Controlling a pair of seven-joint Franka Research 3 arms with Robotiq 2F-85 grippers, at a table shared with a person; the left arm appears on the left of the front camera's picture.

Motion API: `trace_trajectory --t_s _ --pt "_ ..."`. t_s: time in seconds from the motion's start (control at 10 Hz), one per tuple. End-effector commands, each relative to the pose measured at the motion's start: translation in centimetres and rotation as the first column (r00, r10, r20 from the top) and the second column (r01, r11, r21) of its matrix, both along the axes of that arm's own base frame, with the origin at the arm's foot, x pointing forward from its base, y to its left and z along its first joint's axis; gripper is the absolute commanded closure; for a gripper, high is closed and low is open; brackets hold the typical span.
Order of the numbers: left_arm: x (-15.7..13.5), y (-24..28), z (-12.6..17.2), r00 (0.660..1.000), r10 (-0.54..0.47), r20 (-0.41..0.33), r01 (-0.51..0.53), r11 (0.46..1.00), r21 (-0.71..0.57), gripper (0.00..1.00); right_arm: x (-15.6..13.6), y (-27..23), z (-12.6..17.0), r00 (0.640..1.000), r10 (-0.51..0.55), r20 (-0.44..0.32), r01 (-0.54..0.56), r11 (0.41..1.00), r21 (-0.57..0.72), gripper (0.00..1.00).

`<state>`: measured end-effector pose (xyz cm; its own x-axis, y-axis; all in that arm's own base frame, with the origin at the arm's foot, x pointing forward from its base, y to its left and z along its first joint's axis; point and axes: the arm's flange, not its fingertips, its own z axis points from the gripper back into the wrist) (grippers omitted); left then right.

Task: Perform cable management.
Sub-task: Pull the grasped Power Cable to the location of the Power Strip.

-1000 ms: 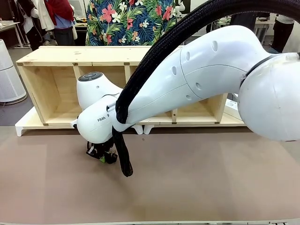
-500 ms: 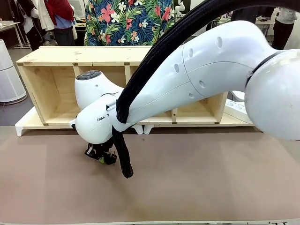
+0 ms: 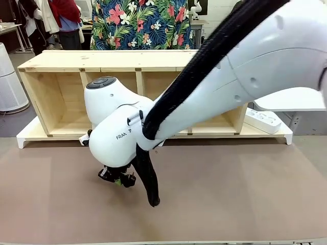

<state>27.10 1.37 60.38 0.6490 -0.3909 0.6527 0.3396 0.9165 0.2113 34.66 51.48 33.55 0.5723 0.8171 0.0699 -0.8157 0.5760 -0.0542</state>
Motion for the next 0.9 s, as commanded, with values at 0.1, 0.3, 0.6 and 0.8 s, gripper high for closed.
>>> trace_trajectory --t_s 0.1,0.3,0.6,0.8 --pt "0.0 0.0 0.0 1.000 0.008 0.003 -0.008 1.000 -0.010 0.00 -4.3 -4.4 0.3 0.999 -0.041 0.013 0.041 0.998 0.051 0.84" --pt "0.0 0.0 0.0 1.000 0.008 0.003 -0.008 1.000 -0.010 0.00 -5.8 -7.4 0.7 0.990 -0.131 0.045 0.128 0.989 0.076 0.84" --pt "0.0 0.0 0.0 1.000 0.008 0.003 -0.008 1.000 -0.010 0.00 -7.5 -12.0 1.2 0.952 -0.286 0.109 0.268 0.951 0.155 0.84" --pt "0.0 0.0 0.0 1.000 0.008 0.003 -0.008 1.000 -0.010 0.00 -8.3 -14.1 1.0 0.933 -0.340 0.120 0.318 0.933 0.168 0.84"
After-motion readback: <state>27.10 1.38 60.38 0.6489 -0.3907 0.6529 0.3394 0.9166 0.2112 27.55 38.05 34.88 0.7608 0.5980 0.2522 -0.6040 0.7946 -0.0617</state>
